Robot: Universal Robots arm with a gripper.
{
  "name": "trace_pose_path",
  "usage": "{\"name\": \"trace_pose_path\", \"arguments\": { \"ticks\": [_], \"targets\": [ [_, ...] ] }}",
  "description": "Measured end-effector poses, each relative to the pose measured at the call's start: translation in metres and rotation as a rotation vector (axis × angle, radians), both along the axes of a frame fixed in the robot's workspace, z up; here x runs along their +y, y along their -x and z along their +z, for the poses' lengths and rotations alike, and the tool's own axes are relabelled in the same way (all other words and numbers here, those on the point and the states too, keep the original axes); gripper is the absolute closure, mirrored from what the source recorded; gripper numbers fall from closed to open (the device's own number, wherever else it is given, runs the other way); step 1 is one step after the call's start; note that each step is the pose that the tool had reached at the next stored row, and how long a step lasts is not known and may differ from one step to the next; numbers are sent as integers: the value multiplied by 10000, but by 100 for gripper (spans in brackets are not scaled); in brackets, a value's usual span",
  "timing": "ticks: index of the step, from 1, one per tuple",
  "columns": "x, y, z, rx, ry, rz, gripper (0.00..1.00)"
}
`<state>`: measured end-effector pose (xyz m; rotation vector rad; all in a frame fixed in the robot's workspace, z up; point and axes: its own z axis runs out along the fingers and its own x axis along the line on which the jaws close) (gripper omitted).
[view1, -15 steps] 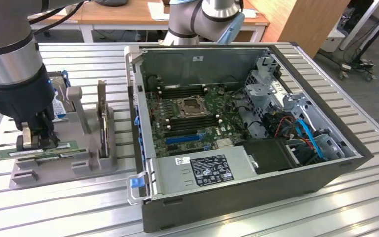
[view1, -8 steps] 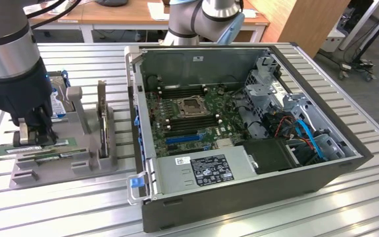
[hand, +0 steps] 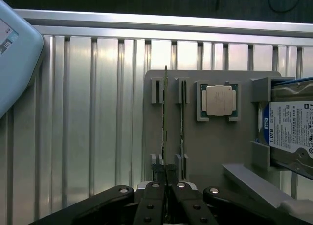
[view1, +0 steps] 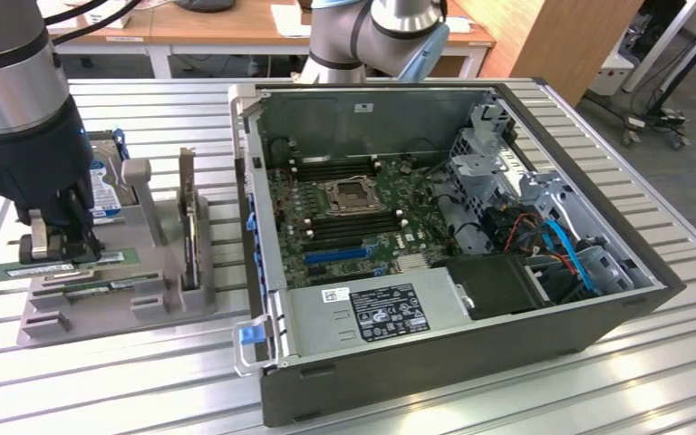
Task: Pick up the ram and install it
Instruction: 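Pick up the ram and move it above insertion slot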
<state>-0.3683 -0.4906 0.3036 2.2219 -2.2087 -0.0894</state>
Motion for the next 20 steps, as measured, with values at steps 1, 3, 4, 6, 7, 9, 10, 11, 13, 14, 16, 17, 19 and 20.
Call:
{"name": "trace_pose_path", "arguments": {
  "ticks": [1, 3, 4, 6, 7, 9, 10, 11, 13, 14, 16, 17, 19, 20],
  "targets": [
    [0, 0, 0, 0, 0, 0, 89],
    [0, 0, 1, 2, 1, 0, 89],
    [0, 0, 1, 2, 2, 0, 89],
    [0, 0, 4, 2, 2, 0, 89],
    [0, 1, 10, 4, 4, 0, 89],
    [0, 0, 22, 2, 2, 0, 89],
    [0, 0, 31, 3, 3, -1, 89],
    [0, 0, 40, 2, 2, 0, 89],
    [0, 0, 63, 2, 2, 0, 89],
    [0, 0, 76, 2, 2, 0, 89],
    [0, 0, 103, 2, 2, 0, 89],
    [0, 0, 116, 3, 2, 0, 89],
    [0, 0, 137, 2, 2, -1, 89],
    [0, 0, 150, 1, 2, 0, 89]
  ]
}}
